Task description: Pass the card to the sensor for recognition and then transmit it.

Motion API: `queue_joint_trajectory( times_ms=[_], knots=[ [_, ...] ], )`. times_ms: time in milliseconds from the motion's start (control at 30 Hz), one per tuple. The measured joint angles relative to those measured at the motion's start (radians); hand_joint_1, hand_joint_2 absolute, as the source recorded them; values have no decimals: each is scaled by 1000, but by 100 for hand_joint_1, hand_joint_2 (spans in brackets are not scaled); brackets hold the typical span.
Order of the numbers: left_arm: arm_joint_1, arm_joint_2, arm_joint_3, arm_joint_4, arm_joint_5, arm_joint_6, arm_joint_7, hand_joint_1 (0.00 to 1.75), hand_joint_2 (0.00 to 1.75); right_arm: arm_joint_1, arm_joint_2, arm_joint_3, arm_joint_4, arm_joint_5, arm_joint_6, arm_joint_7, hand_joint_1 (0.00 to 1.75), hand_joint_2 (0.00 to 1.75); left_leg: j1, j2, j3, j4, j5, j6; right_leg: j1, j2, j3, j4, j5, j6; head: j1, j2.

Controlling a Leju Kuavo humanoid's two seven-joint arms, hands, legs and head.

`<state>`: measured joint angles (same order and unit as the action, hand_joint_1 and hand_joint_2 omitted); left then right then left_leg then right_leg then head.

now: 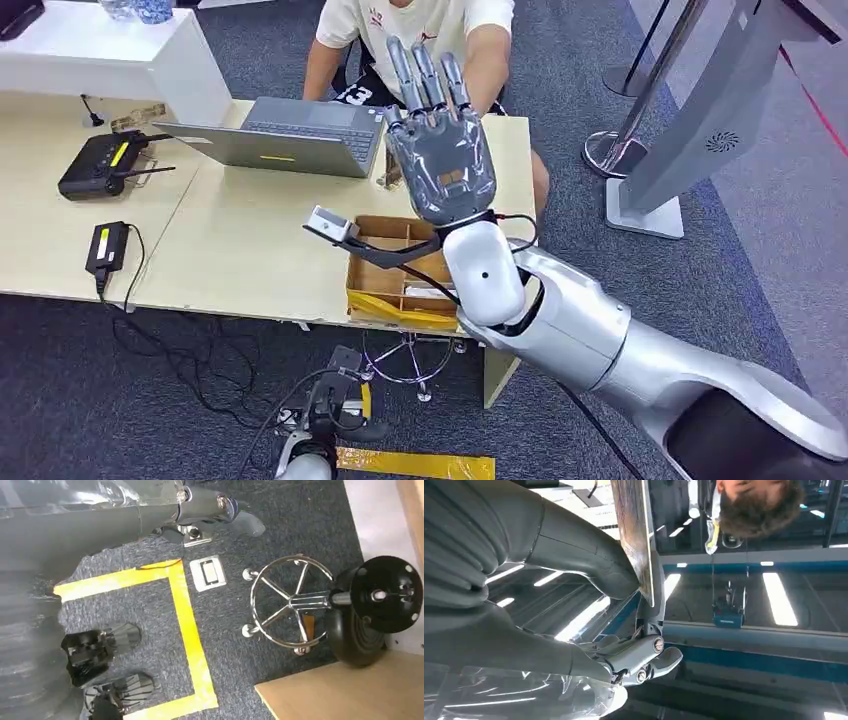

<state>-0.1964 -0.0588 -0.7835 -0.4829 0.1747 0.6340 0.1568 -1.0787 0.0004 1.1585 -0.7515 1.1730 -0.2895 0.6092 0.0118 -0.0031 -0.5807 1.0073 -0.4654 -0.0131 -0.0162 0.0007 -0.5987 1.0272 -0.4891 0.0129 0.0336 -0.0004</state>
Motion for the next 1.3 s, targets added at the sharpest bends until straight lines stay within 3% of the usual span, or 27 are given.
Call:
queue_joint_trajectory(
  times_ms=[467,500,533,667,833,1067,1167,1300],
  knots=[
    [0,-6,0,14,10,-5,11,0,175,47,-114,-37,-68,50,66,6,175,175,0,0,0,0,0,0,0,0,0,0,0,0,0,0],
    [0,-6,0,15,11,-4,11,0,175,52,-117,-43,-70,59,69,6,28,175,0,0,0,0,0,0,0,0,0,0,0,0,0,0],
    [0,-6,-1,17,10,-4,11,0,175,57,-124,-50,-75,74,73,6,0,175,0,0,0,0,0,0,0,0,0,0,0,0,0,0],
    [0,-6,-3,20,2,-8,12,0,175,92,-153,-100,-106,138,77,6,0,175,0,0,0,0,0,0,0,0,0,0,0,0,1,0],
    [0,-5,-8,23,0,-17,25,0,175,129,-217,-154,-185,179,158,6,0,175,0,0,0,1,0,0,-1,0,0,-1,0,1,1,0],
    [8,10,-7,40,38,-13,28,0,175,311,-363,-314,-391,233,208,8,0,175,0,0,1,1,-1,1,0,-1,1,-2,0,1,0,0],
    [23,22,-5,48,67,-3,19,0,175,452,-405,-448,-462,234,172,8,0,175,0,-1,1,1,-2,1,0,-1,2,-3,0,1,0,0],
    [47,37,0,60,110,24,5,0,175,643,-417,-661,-506,208,42,8,0,175,0,-1,1,0,-3,2,0,-2,2,-3,-1,1,-1,0]
  ],
)
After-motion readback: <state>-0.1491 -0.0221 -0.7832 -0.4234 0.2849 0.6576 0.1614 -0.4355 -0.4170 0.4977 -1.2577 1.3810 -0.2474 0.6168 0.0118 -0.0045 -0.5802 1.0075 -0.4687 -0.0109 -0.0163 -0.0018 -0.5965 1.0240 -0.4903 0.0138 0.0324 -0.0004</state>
